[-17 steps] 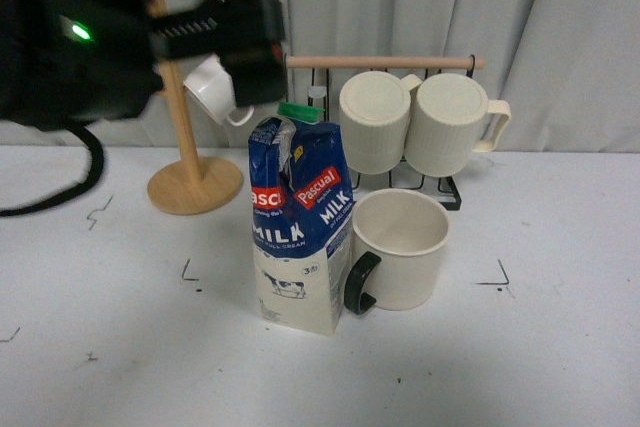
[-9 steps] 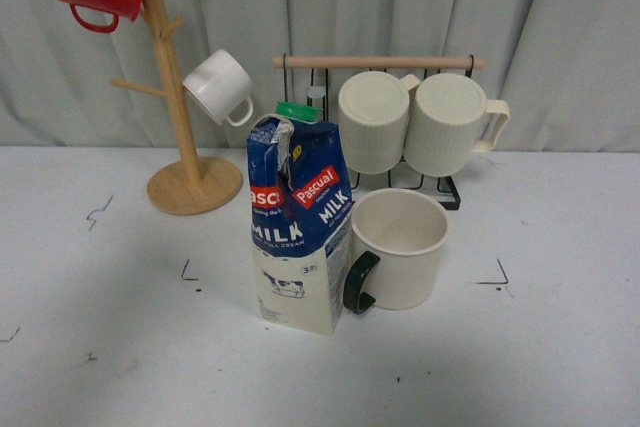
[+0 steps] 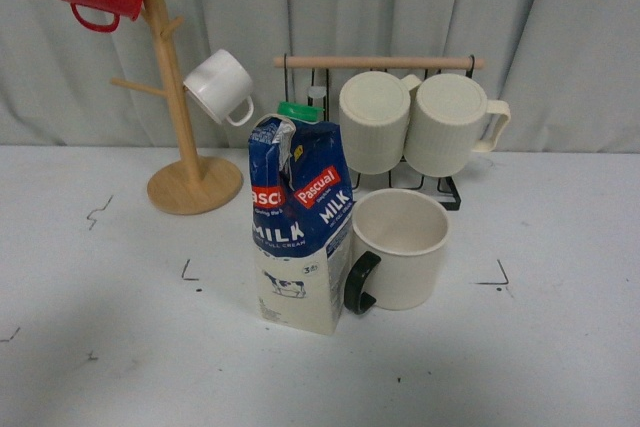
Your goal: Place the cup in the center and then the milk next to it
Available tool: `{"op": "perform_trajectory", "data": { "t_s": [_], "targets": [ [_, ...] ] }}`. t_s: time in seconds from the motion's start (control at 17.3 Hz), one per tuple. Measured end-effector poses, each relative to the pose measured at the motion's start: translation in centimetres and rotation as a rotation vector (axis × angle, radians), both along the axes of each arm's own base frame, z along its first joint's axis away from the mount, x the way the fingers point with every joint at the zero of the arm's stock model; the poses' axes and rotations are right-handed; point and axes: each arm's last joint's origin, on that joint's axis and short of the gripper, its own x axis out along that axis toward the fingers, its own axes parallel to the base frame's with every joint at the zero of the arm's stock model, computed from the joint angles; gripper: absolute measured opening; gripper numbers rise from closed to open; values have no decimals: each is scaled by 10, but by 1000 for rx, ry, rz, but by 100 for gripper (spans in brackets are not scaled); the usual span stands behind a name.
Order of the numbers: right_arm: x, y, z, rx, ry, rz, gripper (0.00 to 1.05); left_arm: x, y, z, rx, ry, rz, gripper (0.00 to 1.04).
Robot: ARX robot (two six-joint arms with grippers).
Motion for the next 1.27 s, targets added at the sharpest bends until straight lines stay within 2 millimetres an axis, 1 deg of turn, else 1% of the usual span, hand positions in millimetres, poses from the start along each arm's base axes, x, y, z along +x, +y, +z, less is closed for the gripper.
{"op": "perform_trajectory", "data": {
  "t_s": [0.64, 0.87, 0.93, 0.98, 1.27],
  "targets": [
    [0, 0, 0, 0, 0, 0, 98, -8, 0, -7, 0, 1, 0, 2],
    [0, 0, 0, 0, 0, 0, 98, -17, 0, -12, 0, -5, 0, 2],
    [0, 0, 0, 0, 0, 0, 98, -18, 0, -17, 0, -27, 0, 2],
    [0, 0, 0, 0, 0, 0, 98, -19, 0, -19, 0, -2, 0, 2],
    [0, 0, 0, 0, 0, 0, 98, -27, 0, -18, 0, -14, -1, 2]
  ]
}}
